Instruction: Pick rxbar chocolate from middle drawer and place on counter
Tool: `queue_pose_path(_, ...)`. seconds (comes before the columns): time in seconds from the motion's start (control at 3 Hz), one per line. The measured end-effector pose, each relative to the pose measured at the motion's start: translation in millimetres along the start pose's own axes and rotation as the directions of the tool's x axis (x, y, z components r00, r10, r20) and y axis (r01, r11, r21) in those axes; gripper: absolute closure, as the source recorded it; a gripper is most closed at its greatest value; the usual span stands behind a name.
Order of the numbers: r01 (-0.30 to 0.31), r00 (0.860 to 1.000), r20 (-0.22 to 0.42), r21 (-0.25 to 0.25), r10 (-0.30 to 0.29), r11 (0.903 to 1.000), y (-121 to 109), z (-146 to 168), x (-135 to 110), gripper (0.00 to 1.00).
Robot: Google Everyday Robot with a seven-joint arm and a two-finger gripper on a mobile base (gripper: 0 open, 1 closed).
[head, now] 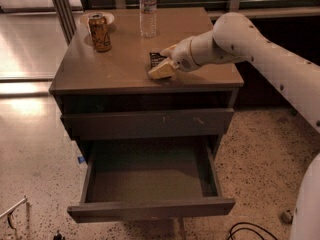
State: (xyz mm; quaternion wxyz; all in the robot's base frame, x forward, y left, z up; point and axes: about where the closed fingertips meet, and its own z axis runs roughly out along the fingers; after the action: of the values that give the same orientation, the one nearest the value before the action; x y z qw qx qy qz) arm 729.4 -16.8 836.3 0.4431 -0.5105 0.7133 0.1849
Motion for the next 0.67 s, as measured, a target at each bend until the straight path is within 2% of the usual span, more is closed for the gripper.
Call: queue_pose_path(0.67, 0.0, 1.0, 0.0, 0.0, 0.0, 1.0, 0.1, 0.1, 0.0, 0.11)
